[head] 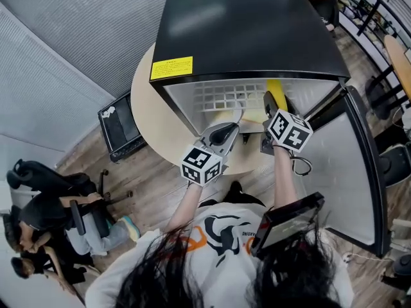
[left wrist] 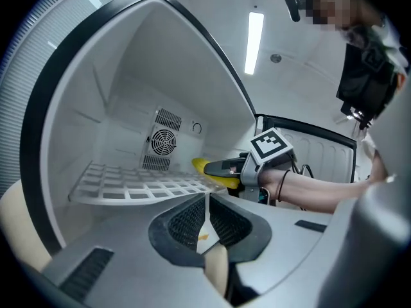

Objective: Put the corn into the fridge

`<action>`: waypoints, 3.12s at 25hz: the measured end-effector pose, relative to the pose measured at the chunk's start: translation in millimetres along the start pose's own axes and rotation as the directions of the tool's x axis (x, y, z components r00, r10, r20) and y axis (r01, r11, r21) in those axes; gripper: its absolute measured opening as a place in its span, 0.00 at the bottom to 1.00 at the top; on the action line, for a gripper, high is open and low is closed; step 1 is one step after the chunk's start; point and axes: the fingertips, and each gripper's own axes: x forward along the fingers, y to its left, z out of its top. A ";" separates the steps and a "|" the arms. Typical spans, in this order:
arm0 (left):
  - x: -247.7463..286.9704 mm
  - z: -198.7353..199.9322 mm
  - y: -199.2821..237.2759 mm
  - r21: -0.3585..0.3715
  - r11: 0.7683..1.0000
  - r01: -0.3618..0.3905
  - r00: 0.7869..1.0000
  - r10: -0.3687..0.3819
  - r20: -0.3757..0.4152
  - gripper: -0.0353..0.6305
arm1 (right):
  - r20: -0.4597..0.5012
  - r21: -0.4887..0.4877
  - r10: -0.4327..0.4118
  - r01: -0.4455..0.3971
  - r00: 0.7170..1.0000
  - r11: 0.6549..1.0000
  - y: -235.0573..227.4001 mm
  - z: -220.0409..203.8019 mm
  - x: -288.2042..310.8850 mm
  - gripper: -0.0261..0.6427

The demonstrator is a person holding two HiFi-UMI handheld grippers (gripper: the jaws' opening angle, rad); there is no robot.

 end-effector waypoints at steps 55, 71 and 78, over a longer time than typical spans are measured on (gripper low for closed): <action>-113.5 -25.7 -37.6 0.014 1.000 0.002 1.000 -0.002 0.019 0.08 | 0.034 -0.110 0.101 -0.097 0.994 0.989 100.9 -78.0 -127.0 0.27; -165.8 -58.9 -92.0 -0.037 0.997 0.072 0.997 -0.071 0.023 0.08 | -0.056 -0.104 0.112 -0.118 0.992 0.988 126.8 -150.9 -226.9 0.23; -168.6 -63.5 -122.6 -0.019 0.996 0.090 0.996 -0.090 0.015 0.08 | 0.012 -0.102 0.085 -0.083 0.996 0.991 112.5 -143.2 -258.2 0.15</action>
